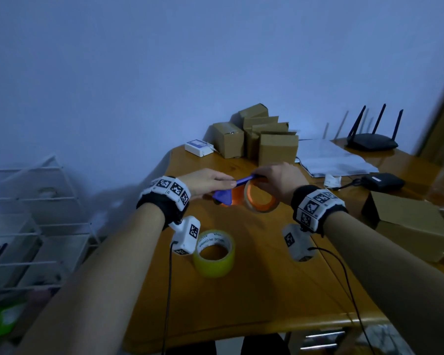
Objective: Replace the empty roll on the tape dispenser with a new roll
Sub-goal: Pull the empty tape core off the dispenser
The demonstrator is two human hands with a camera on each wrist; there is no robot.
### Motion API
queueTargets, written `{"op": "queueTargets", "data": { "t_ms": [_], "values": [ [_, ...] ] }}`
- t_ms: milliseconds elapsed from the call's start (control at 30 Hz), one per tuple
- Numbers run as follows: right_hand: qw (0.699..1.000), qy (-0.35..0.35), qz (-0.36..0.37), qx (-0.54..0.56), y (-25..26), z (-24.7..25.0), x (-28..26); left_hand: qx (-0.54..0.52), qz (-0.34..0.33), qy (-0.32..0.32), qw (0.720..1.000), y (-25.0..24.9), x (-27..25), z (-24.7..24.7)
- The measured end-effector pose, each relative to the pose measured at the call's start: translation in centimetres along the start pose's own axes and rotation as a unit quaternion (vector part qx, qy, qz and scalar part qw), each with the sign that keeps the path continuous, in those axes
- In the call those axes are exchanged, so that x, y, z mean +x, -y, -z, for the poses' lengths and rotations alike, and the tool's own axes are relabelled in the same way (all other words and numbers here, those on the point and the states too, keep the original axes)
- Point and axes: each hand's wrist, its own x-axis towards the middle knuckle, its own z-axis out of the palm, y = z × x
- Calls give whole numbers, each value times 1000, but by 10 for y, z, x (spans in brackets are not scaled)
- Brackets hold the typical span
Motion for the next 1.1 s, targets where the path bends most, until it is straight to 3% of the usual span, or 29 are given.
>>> {"op": "queueTargets", "data": {
  "t_ms": [133, 433, 567, 700, 800, 967, 1100],
  "values": [
    [999, -32, 20, 10, 3, 0, 0, -91, -2, 10, 996, 10, 0, 0],
    [997, -47, 40, 50, 8, -7, -6, -125, -5, 32, 992, 19, -11, -1],
    [993, -6, -27, 118, 8, -14, -3, -103, -11, 23, 994, 19, -14, -1],
    [966, 45, -127, 218, 5, -18, -1, -100, -15, 13, 995, 18, -16, 0],
    [945, 74, -147, 284, 2, -19, -2, -119, -18, 2, 993, 20, -17, 0],
    [874, 123, -164, 441, 0, -24, -7, -162, -29, -17, 986, 27, -20, -2],
    [848, 95, -164, 494, 3, -31, -13, -189, -26, -26, 981, 35, -20, -2]
  ]
}}
